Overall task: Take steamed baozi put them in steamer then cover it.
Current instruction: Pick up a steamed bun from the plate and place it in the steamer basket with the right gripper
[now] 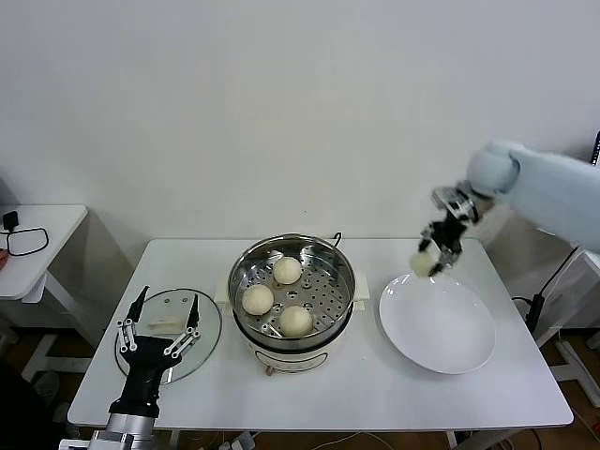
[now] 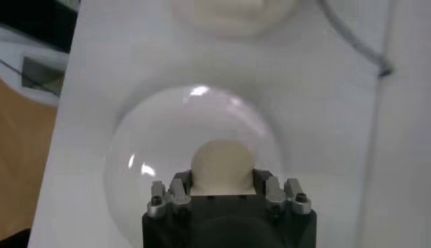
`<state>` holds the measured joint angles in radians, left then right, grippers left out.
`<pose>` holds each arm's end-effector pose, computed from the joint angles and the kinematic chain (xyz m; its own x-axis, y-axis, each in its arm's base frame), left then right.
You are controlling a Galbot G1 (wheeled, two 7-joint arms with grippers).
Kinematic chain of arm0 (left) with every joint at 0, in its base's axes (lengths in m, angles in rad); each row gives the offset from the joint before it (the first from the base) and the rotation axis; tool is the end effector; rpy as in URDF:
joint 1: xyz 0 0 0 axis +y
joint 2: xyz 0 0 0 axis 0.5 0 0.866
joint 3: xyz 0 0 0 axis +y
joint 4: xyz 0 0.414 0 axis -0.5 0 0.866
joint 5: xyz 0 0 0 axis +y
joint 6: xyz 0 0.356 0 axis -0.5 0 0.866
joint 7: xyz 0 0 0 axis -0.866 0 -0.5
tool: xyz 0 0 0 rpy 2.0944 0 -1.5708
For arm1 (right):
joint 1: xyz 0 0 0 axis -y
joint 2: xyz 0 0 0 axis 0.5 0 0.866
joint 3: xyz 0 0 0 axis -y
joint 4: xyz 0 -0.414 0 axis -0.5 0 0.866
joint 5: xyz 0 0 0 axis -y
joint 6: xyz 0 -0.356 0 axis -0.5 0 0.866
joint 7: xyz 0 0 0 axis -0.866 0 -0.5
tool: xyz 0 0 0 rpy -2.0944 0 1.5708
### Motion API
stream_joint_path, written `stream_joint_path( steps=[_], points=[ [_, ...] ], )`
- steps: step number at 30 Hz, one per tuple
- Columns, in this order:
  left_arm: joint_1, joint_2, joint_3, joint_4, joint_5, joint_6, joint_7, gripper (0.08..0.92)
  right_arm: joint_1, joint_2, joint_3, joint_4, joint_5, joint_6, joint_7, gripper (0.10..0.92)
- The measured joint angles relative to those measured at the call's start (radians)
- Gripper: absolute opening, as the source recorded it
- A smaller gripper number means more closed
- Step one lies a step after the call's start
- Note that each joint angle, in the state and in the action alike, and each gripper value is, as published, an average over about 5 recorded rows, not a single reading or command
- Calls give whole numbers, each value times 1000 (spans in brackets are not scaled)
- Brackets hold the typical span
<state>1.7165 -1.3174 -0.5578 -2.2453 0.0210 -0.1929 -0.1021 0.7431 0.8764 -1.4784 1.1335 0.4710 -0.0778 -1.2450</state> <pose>0.1043 0.0573 -0.3161 -0.9760 0.0746 -0.2047 0.0288 0.9754 0.2185 0.6359 -0.1363 0.0038 -0.0742 -0.1975 0.9775 -0.9638 -0.2377 -0.1212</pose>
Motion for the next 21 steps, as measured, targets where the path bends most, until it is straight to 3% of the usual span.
stream_joint_path(
  steps=[9, 21],
  points=[
    [-8, 2, 1, 5, 0, 4, -1, 823, 86, 160, -57, 59, 136, -64, 38, 628],
    [-12, 2, -4, 11, -2, 3, -5, 823, 58, 329, -105, 76, 171, -123, 97, 620]
  ],
)
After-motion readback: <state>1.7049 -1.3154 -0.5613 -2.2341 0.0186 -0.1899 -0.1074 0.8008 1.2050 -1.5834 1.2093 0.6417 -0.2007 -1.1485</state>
